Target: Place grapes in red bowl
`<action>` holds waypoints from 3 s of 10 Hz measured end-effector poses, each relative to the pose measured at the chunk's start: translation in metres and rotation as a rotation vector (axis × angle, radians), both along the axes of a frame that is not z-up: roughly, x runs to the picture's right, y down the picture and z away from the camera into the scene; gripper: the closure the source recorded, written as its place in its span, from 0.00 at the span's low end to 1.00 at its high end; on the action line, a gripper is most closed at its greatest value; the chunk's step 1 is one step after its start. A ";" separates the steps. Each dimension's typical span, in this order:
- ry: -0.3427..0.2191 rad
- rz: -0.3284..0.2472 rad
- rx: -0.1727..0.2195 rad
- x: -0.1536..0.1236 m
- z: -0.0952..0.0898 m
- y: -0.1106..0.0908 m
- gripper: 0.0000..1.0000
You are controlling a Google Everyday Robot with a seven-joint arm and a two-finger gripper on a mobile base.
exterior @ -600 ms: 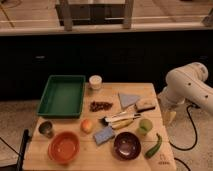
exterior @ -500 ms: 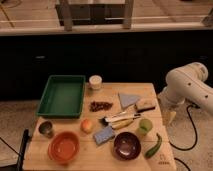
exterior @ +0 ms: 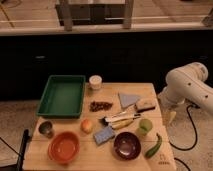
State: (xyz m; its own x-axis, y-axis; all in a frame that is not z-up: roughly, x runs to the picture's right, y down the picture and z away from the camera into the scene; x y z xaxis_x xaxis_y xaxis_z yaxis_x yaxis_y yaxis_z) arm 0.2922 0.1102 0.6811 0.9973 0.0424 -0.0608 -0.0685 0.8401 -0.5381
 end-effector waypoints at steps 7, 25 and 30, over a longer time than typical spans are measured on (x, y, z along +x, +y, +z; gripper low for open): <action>0.000 0.000 0.000 0.000 0.000 0.000 0.20; -0.095 -0.135 0.057 -0.143 0.040 -0.027 0.20; -0.125 -0.167 0.068 -0.180 0.056 -0.034 0.20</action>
State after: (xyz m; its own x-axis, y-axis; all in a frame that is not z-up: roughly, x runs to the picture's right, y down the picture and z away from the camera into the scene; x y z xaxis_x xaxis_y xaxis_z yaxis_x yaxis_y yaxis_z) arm 0.1119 0.0764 0.7373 0.9904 -0.1238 0.0612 0.1380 0.8691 -0.4750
